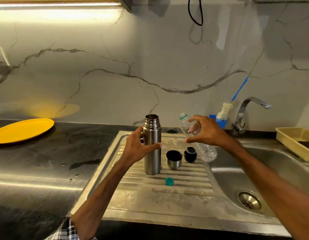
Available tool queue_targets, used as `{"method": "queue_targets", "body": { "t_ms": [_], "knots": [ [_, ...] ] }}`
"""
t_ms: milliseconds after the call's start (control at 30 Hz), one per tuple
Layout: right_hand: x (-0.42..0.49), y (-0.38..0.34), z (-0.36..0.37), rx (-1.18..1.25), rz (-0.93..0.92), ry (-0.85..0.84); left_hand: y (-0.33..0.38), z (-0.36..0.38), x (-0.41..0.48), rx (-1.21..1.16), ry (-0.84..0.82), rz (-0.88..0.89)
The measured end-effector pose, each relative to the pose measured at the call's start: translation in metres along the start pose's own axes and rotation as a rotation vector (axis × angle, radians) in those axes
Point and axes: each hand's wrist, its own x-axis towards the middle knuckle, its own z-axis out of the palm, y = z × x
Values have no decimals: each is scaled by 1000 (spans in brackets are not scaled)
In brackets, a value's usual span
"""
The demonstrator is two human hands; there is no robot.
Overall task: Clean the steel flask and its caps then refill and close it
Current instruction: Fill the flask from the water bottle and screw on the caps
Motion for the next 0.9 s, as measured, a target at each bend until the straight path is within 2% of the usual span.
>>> {"method": "queue_targets", "body": {
  "t_ms": [200, 400, 467, 533, 567, 633, 733, 900],
  "knots": [
    [-31, 18, 38, 192, 85, 132, 1, 0, -7, -2, 12, -8],
    [-52, 24, 52, 259, 106, 216, -10, 8, -29, 251, -14, -115],
    [-55, 25, 50, 267, 98, 216, -11, 13, -47, 379, 115, -106],
    [-59, 27, 48, 259, 84, 220, -6, 20, -69, 441, 278, 32],
    [-62, 27, 48, 247, 76, 224, 0, 25, -79, 442, 287, 100],
    [-66, 27, 49, 221, 59, 226, 11, 40, -93, 430, 134, 159],
    [-71, 25, 50, 207, 48, 212, 16, 68, -96, 530, -165, 140],
    [-84, 25, 44, 195, 56, 223, 9, 94, -78, 650, -316, 91]
  ]
}}
